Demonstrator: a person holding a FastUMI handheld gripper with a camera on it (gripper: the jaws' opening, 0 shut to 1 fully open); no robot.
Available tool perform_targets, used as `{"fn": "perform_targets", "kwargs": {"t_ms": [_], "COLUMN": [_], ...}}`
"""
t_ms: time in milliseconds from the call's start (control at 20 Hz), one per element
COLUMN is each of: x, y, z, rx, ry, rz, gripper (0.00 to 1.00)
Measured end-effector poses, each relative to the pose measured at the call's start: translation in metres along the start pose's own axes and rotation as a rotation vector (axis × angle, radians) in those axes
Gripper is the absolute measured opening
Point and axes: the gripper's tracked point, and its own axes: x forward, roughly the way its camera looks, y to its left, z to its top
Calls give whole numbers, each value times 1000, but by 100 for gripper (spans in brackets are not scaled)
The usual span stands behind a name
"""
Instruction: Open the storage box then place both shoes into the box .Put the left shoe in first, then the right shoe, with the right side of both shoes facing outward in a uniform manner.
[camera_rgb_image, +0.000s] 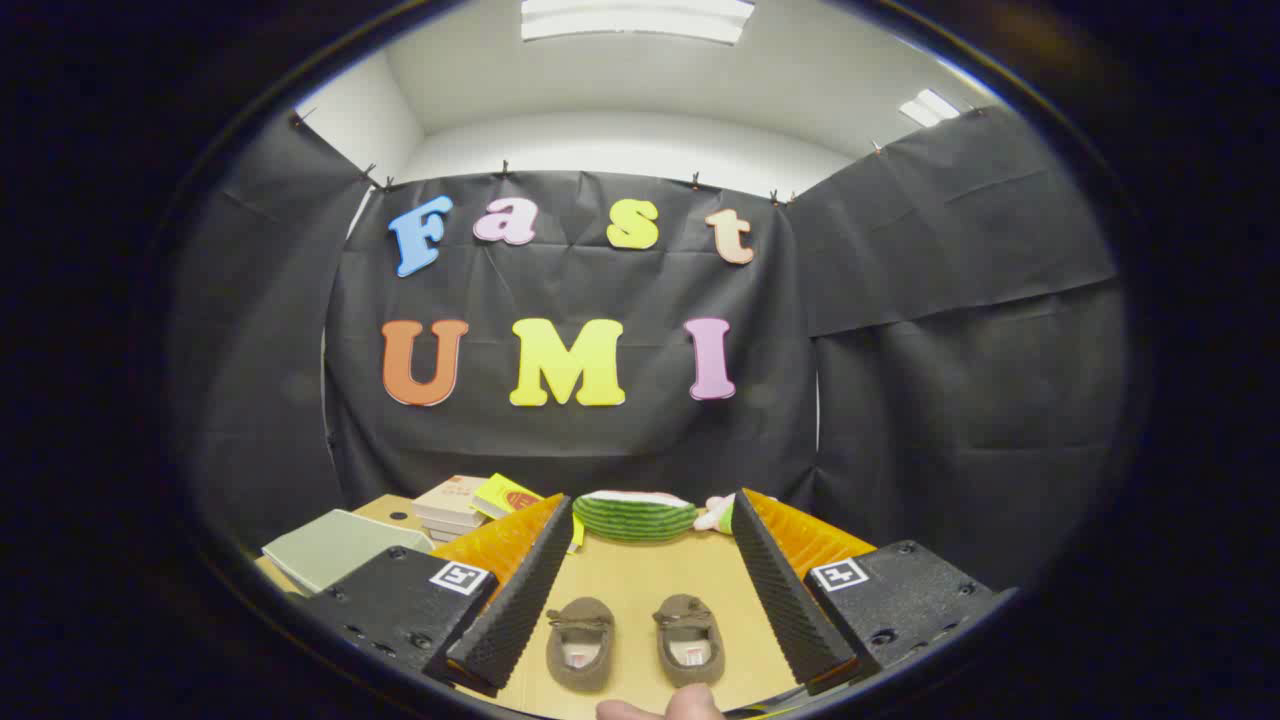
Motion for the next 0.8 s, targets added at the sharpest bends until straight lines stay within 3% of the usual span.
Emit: {"fn": "perform_targets", "kwargs": {"t_ms": [550, 800], "x": [-2, -1], "y": [7, 25], "z": [4, 0], "rx": [12, 18], "ry": [13, 33], "rz": [23, 77], "gripper": [100, 100]}}
